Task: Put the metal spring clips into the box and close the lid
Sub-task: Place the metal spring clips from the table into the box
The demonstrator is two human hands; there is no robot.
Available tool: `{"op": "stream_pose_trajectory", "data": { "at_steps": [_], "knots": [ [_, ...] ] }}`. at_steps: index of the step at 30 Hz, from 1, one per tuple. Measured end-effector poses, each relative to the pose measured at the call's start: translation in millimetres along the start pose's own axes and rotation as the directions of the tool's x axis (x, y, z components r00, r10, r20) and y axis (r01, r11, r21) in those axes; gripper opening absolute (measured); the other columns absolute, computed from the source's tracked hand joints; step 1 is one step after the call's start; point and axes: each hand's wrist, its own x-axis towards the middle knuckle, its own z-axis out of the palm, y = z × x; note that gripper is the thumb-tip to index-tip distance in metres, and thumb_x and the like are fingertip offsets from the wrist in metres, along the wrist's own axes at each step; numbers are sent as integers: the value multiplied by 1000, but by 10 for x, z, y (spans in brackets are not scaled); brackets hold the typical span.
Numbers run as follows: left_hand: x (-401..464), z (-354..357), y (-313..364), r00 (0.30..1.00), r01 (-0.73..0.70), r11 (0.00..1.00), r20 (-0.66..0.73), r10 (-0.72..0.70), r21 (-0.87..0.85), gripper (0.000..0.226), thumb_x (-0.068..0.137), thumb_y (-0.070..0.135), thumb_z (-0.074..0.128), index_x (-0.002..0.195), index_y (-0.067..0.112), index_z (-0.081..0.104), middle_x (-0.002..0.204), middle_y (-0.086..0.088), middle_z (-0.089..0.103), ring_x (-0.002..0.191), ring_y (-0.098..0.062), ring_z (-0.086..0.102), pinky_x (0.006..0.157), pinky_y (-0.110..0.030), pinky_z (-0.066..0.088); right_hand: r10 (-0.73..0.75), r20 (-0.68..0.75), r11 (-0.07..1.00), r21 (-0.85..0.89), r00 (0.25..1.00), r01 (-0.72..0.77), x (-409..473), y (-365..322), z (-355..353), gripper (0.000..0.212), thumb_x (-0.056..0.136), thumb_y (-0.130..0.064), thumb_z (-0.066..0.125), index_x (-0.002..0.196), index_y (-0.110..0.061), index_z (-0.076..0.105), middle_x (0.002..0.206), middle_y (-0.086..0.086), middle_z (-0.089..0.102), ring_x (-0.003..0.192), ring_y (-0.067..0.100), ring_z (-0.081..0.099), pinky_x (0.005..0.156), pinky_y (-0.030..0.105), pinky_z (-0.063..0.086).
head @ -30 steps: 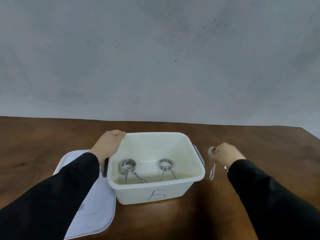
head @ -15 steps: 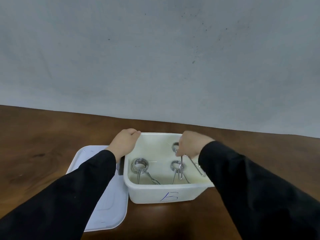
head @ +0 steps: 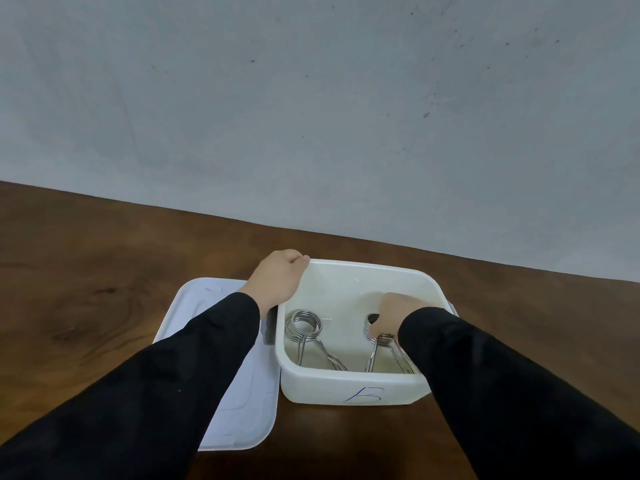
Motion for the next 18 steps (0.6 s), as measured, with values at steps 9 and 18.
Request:
{"op": "stream_pose_trajectory", "data": {
  "at_steps": [9, 18],
  "knots": [
    [19, 2, 2, 1000, -4, 1000, -15, 5, 31, 44, 101, 32, 42, 91, -7, 59, 72, -6, 49, 65, -21, 41, 58, -32, 31, -19, 8, 1000, 21, 1000, 18, -77, 59, -63, 43, 82, -55, 69, 66, -19, 50, 67, -5, 52, 80, 25, 55, 79, 32, 40],
    [-4, -26, -37, 997, 75, 986, -19, -79, -147, 51, 99, 49, 40, 106, 4, 64, 98, -5, 64, 88, -22, 56, 76, -35, 43, -83, -219, 935, 321, 972, 152, -554, 122, -574, 52, 94, -54, 54, 88, -4, 66, 83, 14, 74, 72, 28, 72, 75, 38, 58]
  ]
}}
